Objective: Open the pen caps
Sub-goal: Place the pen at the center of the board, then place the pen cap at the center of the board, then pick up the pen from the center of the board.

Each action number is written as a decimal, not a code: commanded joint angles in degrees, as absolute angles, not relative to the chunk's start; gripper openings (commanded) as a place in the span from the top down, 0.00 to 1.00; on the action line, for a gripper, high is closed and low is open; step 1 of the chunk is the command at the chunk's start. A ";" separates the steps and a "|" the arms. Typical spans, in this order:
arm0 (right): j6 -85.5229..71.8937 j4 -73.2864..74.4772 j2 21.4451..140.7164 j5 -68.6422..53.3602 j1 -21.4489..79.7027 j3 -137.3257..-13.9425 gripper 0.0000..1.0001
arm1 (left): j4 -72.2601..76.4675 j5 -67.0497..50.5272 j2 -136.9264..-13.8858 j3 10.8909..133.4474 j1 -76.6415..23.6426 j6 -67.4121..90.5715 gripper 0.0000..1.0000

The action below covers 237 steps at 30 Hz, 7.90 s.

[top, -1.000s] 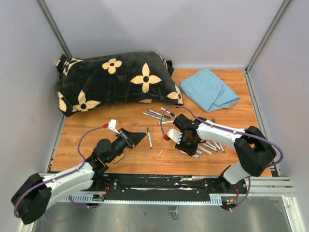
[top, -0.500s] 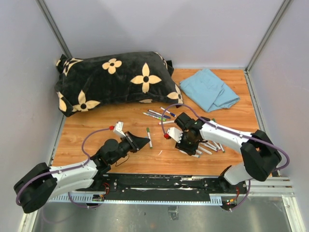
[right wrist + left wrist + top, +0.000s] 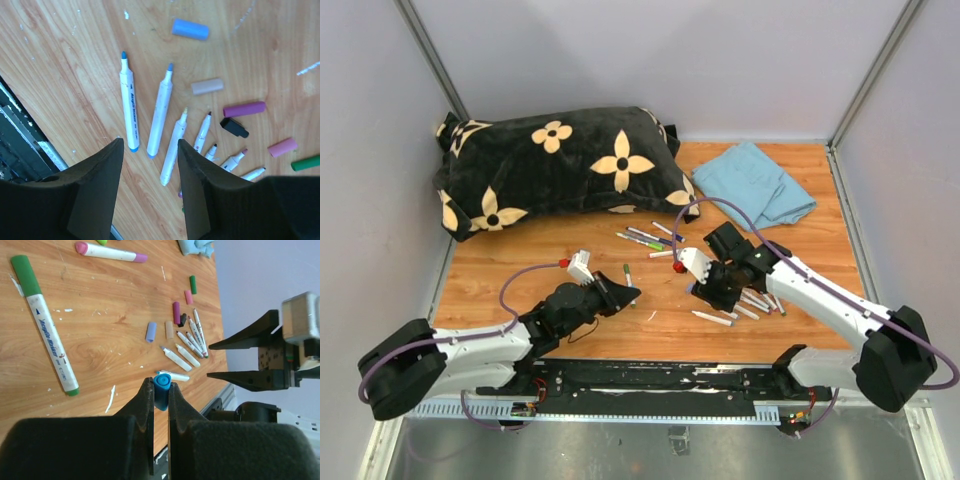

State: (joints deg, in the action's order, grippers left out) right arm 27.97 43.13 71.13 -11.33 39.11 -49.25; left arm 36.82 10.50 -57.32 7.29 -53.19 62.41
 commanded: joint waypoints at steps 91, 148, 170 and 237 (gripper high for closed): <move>28.51 40.67 62.07 -11.62 29.97 -49.03 0.32 | 4.43 28.20 -38.61 18.60 -59.74 36.96 0.01; 29.25 40.99 62.48 -12.56 30.06 -48.91 0.29 | -3.36 29.27 -60.16 26.98 -59.19 36.21 0.01; 29.27 41.13 62.48 -12.76 30.04 -48.92 0.28 | -4.51 29.30 -62.39 27.89 -58.93 37.44 0.01; 29.32 41.09 62.25 -12.74 30.06 -48.75 0.27 | -21.69 35.38 -94.40 51.53 -56.27 48.60 0.60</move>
